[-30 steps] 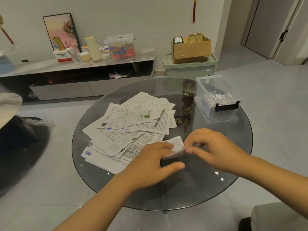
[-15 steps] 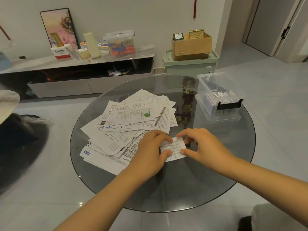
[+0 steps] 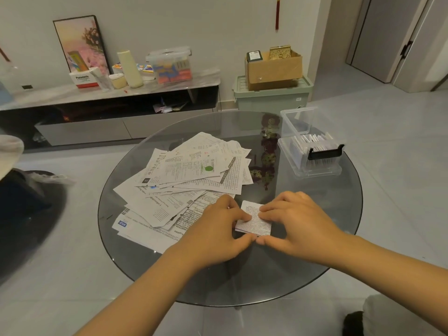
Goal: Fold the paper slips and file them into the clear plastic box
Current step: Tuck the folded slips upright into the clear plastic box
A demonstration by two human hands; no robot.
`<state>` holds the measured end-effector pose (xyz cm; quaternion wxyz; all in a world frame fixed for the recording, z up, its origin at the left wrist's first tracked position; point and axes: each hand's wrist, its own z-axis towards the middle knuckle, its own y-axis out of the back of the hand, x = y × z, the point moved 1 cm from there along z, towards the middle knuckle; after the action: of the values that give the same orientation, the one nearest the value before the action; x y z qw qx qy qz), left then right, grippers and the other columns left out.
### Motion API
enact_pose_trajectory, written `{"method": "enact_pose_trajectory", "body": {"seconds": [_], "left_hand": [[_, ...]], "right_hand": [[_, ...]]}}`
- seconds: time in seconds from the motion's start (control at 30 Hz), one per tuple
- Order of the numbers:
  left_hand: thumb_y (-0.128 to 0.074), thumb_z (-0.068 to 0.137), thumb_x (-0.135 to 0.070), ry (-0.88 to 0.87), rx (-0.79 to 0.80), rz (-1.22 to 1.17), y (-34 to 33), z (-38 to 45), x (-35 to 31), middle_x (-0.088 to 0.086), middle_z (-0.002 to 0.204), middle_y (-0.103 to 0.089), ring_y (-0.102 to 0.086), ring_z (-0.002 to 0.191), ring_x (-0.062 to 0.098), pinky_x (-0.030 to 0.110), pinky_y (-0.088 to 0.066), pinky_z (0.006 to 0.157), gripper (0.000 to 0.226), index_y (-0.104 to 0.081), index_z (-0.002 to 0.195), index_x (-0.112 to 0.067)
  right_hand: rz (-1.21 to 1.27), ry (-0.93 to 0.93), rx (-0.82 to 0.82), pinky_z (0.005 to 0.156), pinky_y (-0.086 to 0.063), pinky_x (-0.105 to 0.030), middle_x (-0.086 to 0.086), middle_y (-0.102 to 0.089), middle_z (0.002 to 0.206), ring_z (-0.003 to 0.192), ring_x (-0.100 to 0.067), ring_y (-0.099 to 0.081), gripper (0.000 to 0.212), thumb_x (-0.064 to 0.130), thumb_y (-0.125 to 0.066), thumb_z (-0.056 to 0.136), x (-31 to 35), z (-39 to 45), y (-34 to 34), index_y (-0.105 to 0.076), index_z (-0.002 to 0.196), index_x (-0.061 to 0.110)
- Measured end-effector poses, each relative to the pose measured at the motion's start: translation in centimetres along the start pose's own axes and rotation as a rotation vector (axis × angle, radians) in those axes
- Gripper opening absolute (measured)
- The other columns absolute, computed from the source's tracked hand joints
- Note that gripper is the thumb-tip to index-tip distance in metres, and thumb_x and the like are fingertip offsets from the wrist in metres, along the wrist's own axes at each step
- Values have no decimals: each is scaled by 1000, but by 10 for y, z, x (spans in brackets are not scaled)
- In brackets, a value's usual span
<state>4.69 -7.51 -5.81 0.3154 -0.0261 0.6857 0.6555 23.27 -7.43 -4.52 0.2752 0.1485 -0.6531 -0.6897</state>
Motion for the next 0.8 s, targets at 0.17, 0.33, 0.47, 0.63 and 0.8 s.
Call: {"method": "enact_pose_trajectory", "body": {"seconds": [0.17, 0.33, 0.47, 0.63, 0.8], "left_hand": [[-68, 80, -42, -48, -15, 54, 2, 2, 0, -13, 101, -43, -48, 96, 12, 26, -41, 86, 37, -66, 114, -26], [-55, 76, -57, -155, -10, 98, 2, 4, -1, -12, 109, -58, -48, 105, 5, 27, -29, 95, 43, -68, 103, -26], [-55, 83, -43, -146, -88, 60, 1, 6, -7, -11, 81, -57, -50, 79, 8, 26, -33, 74, 25, -65, 84, -20], [-63, 86, -27, 23, -171, -84, -1, 10, -14, -6, 75, -61, -54, 72, 8, 25, -41, 66, 3, -62, 86, -24], [-65, 85, -24, 134, -167, -142, -6, 16, -13, -12, 73, -53, -50, 69, -1, 9, -33, 59, 13, -59, 97, -25]], "right_hand": [[41, 14, 55, 95, -34, -23, 18, -51, 134, 118, -8, -40, 53, 61, -48, 85, -5, 0, 3, -55, 128, 32], [9, 63, -21, 76, -43, -26, 8, -67, 96, 89, -10, -51, 47, 48, -30, 90, -5, 0, -1, -69, 99, 24], [131, -25, -107, 71, -44, -30, 4, -62, 84, 81, -12, -50, 31, 38, -39, 92, -5, -1, 3, -65, 92, 20], [300, -157, -142, 75, -45, -32, 3, -57, 87, 86, -12, -52, 15, 31, -54, 90, -5, 3, -4, -59, 104, 31], [372, -205, -137, 81, -44, -28, 19, -53, 90, 94, -8, -46, 27, 30, -61, 87, -7, 11, -9, -57, 114, 33]]}}
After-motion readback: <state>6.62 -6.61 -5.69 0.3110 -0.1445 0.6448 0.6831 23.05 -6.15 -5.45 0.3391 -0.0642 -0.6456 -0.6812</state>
